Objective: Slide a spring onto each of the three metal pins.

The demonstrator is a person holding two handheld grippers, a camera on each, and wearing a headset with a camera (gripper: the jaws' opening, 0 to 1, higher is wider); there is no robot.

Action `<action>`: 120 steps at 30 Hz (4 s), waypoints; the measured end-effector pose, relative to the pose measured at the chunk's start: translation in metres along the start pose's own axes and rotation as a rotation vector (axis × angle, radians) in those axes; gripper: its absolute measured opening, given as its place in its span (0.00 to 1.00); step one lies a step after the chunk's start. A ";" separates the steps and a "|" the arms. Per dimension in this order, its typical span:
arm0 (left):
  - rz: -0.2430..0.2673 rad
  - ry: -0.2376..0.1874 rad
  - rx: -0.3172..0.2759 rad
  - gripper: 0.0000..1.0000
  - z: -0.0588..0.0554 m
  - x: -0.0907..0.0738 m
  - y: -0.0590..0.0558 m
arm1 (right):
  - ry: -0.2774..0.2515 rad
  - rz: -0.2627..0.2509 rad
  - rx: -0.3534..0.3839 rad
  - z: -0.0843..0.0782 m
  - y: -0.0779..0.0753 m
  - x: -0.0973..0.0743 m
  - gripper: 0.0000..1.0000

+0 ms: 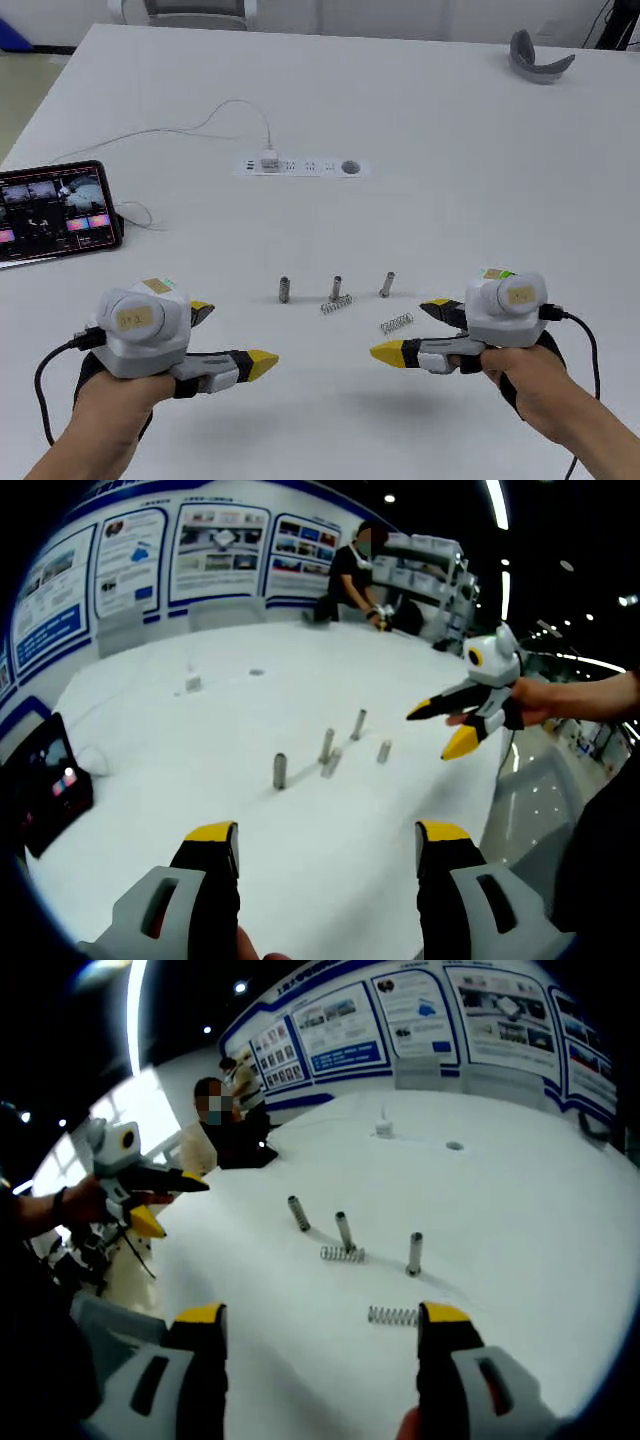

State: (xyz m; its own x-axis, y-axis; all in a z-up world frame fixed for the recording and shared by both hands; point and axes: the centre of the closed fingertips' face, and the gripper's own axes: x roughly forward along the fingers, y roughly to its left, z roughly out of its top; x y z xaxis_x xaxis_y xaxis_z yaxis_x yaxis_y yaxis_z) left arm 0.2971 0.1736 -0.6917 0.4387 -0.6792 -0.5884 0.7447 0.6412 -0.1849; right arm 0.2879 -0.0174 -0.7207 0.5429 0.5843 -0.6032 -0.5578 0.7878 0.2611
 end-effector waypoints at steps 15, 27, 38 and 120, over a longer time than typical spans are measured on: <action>-0.054 0.033 0.021 0.74 -0.003 0.022 -0.014 | 0.000 -0.018 0.007 0.001 0.002 -0.010 0.82; -0.110 0.056 0.048 0.74 0.000 0.045 -0.025 | 0.003 -0.046 0.033 -0.003 0.005 -0.016 0.85; -0.150 0.088 0.080 0.73 -0.003 0.062 -0.032 | 0.006 -0.052 0.040 -0.009 0.003 -0.026 0.85; -0.073 0.114 0.006 0.35 -0.003 0.168 -0.027 | 0.048 -0.019 0.129 -0.045 0.005 -0.031 0.86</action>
State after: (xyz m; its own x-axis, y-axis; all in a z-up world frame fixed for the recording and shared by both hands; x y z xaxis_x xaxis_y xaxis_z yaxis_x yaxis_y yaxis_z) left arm 0.3489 0.0436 -0.7878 0.3234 -0.6791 -0.6589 0.7756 0.5891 -0.2265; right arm 0.2403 -0.0404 -0.7348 0.5206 0.5616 -0.6431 -0.4605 0.8190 0.3424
